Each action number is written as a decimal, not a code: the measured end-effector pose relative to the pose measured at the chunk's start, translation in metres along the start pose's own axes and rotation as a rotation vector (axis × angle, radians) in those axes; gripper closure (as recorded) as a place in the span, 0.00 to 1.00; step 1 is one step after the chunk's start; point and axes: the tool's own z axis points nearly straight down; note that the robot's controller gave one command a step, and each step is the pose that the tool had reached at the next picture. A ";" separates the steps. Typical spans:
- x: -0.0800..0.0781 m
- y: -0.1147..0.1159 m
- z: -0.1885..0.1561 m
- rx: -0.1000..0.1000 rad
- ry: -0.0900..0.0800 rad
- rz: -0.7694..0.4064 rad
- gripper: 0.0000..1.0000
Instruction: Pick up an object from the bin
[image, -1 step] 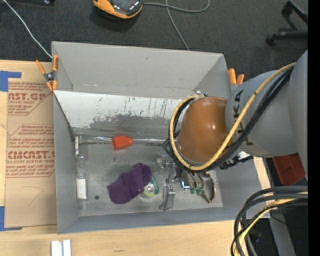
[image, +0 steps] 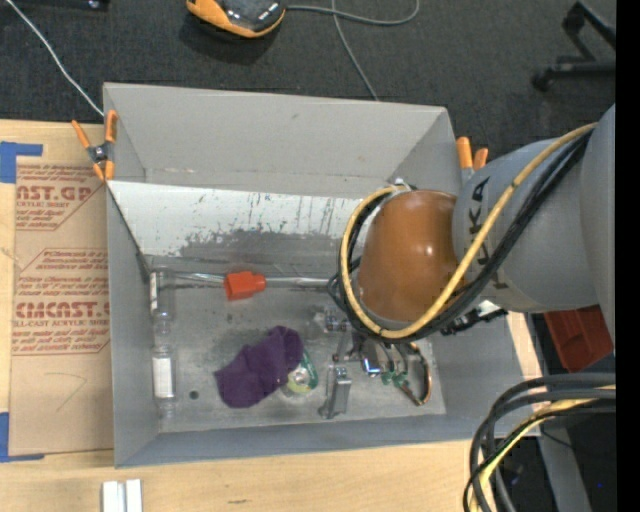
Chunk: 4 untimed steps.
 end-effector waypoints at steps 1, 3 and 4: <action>-0.014 0.075 0.076 -0.003 0.002 -0.218 0.00; 0.000 0.134 0.045 -0.004 0.002 -0.237 0.00; -0.002 0.121 0.072 -0.002 -0.023 -0.675 0.00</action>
Offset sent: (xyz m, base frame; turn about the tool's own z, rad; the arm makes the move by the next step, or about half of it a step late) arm 0.0183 0.0912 -0.0030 -0.4005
